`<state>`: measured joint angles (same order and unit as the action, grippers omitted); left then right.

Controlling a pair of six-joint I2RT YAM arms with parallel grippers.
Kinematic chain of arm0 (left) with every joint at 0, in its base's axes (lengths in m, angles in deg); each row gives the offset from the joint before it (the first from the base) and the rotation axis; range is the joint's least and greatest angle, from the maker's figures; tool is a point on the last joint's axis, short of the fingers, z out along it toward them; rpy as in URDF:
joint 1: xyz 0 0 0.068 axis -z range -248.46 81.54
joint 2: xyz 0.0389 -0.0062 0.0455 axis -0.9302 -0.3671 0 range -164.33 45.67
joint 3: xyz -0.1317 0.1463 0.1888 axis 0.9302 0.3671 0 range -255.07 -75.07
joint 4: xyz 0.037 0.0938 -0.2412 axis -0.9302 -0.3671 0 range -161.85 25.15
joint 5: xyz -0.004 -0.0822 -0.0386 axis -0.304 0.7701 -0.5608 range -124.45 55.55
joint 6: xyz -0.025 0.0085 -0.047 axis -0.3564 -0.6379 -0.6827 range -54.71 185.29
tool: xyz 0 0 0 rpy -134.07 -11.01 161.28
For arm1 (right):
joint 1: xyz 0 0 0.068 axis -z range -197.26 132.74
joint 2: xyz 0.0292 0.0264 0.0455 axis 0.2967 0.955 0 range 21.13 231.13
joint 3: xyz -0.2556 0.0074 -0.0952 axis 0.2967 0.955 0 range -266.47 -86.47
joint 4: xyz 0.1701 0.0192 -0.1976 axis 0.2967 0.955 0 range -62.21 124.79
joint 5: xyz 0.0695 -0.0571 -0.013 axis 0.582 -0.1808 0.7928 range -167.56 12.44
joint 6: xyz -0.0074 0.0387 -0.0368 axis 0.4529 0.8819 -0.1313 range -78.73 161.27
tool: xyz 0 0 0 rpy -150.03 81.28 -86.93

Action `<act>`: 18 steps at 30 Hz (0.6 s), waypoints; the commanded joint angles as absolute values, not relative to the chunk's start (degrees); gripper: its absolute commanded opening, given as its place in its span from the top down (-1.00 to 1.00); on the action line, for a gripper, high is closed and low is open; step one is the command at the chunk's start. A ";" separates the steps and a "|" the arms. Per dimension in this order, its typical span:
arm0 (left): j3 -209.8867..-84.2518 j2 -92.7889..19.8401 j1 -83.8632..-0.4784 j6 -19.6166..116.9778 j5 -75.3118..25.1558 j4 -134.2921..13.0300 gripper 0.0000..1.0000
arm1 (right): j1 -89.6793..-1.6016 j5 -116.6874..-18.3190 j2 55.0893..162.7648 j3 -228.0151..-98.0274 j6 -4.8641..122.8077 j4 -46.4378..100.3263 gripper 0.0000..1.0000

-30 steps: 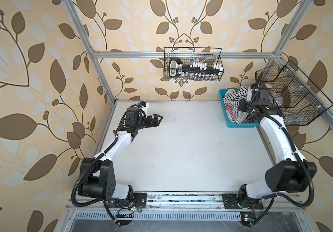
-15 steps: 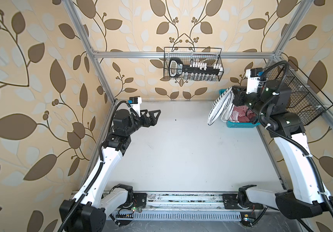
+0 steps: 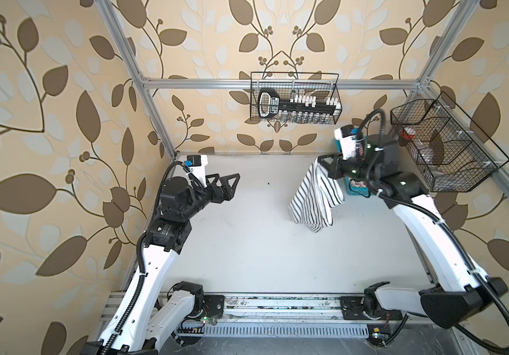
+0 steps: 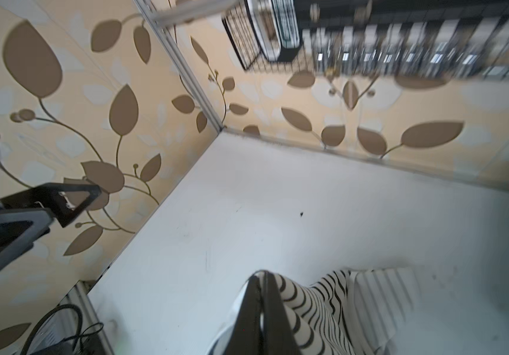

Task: Fold and stack the tank tops
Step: 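Lift the striped tank top out with the right gripper and drop it on the table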

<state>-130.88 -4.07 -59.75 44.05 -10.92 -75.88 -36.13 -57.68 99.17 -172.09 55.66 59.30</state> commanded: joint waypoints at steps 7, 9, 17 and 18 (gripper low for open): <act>-129.39 -6.71 -58.66 43.55 -9.57 -85.41 -0.88 | -46.33 -49.08 123.47 -175.85 56.94 59.41 0.98; -129.25 -7.38 -58.44 43.95 -9.73 -87.98 -0.87 | -47.50 -48.43 128.92 -179.87 56.25 61.63 0.88; -128.91 -10.75 -53.74 43.85 -7.73 -92.85 -0.72 | -46.21 -52.20 126.91 -181.82 53.11 63.08 0.20; -129.15 -11.68 -52.08 43.70 -7.80 -92.59 -0.71 | -44.90 -52.82 125.70 -180.53 52.96 63.10 0.18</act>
